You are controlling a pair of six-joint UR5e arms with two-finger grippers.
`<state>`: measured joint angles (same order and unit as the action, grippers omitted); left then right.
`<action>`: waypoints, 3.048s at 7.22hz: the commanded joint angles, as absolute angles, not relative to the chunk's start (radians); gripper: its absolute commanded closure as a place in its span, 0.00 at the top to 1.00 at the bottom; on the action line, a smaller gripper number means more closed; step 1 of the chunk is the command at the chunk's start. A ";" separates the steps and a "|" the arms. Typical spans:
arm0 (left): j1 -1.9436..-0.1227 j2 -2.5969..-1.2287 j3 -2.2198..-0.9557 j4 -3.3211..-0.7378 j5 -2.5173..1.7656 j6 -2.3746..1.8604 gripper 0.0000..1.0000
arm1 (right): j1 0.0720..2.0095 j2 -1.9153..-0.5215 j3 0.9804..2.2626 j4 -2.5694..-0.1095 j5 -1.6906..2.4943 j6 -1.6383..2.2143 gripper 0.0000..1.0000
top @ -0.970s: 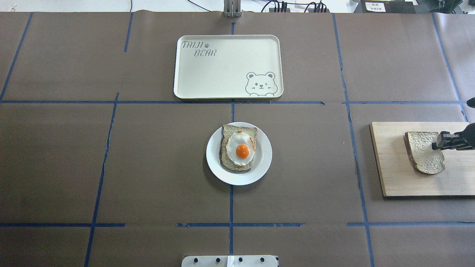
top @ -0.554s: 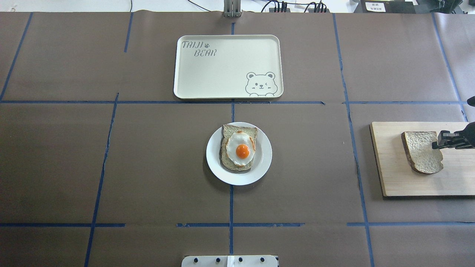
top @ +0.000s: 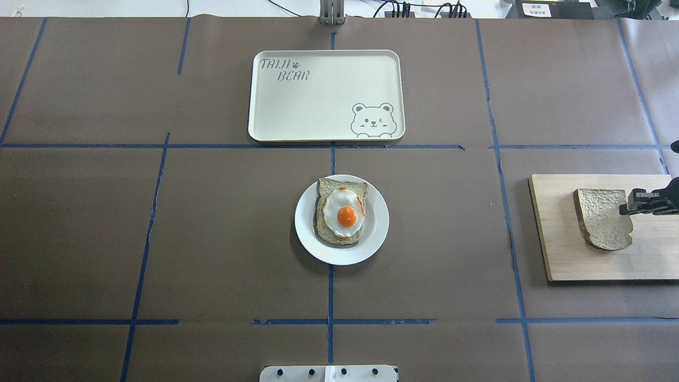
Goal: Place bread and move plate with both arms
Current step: 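Lower the right gripper onto the bread slice on the wooden board and grasp it, then lift the bread slice with the right gripper and carry it over the plate, then lower the bread onto the egg toast and open the right gripper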
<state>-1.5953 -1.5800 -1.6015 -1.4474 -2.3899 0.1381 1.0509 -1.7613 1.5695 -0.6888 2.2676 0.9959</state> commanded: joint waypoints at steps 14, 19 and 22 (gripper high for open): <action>-1.595 -1.582 -1.601 -1.448 -2.391 0.137 1.00 | 0.814 -1.151 1.678 -0.618 2.197 1.727 0.00; -1.595 -1.582 -1.601 -1.447 -2.391 0.137 1.00 | 0.508 -1.104 1.603 -0.640 1.850 1.712 0.00; -1.595 -1.582 -1.601 -1.447 -2.391 0.137 1.00 | 0.511 -1.160 1.620 -0.635 1.864 1.698 0.00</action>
<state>-1.5953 -1.5815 -1.6015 -1.4470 -2.3915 0.1365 0.5086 -1.1376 1.6110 -0.6386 1.8598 1.7018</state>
